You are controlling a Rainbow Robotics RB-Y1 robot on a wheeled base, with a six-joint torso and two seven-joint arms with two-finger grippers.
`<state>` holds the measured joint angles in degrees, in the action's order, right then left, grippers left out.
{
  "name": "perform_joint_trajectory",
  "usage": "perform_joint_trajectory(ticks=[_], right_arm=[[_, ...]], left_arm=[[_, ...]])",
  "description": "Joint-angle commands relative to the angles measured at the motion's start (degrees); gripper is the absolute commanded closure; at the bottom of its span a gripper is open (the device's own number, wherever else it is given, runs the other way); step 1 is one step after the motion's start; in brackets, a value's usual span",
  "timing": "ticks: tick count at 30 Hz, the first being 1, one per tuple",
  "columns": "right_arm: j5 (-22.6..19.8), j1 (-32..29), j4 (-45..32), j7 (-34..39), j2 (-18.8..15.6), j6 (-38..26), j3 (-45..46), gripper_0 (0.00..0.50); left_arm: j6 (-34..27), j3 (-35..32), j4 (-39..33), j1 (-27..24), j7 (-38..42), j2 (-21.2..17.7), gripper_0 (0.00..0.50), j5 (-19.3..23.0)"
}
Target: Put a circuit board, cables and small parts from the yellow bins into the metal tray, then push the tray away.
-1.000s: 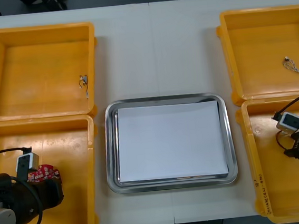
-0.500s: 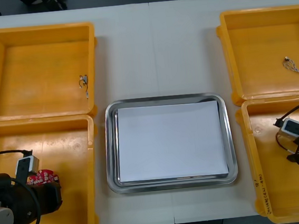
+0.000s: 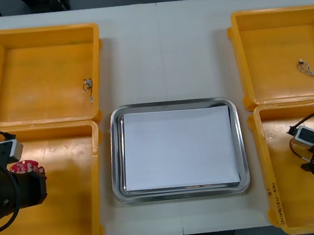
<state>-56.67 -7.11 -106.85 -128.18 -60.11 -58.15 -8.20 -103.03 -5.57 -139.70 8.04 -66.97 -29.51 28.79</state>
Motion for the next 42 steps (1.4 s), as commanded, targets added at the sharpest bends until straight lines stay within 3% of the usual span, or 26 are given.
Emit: perform_joint_trajectory(ticks=[1,7,11,14,19,23,31,42], right_arm=[[0.77,-1.06,-1.25,-2.69,-1.33,0.49,-0.41,0.0],[1.21,-1.15,-1.25,-2.87,-1.24,1.63,-0.85,0.06],[1.91,-1.15,-1.25,-2.87,-1.24,2.87,-1.47,0.102],[2.26,-1.15,-1.25,-2.87,-1.24,3.04,-1.56,0.173],[2.7,-1.15,-1.25,-2.87,-1.24,3.04,-1.56,0.391],[3.23,-1.15,-1.61,-2.69,-1.24,3.13,-1.56,0.47],[4.37,-1.15,-5.56,-1.72,-1.24,0.76,1.87,0.499],[1.21,-0.62,-14.44,-0.49,-1.24,-15.15,13.39,0.5]], left_arm=[[-4.9,-1.55,-3.65,-6.37,-3.17,-1.34,0.5,1.18],[-6.97,-0.93,-3.74,-12.26,-2.55,-1.43,0.5,5.58],[-6.97,1.79,-3.74,-14.72,-2.2,-1.69,0.5,5.93],[-6.97,4.95,-3.74,-16.65,-1.76,-2.13,0.5,5.67],[-6.97,10.4,-3.65,-19.55,-0.45,-3.27,0.5,5.4],[-6.97,14.45,-3.65,-21.92,0.7,-3.97,0.5,5.4],[-6.97,22.53,-1.01,-27.81,2.72,-3.53,0.5,5.58],[-4.99,34.66,6.81,-34.93,5.09,-1.51,0.5,3.21]])
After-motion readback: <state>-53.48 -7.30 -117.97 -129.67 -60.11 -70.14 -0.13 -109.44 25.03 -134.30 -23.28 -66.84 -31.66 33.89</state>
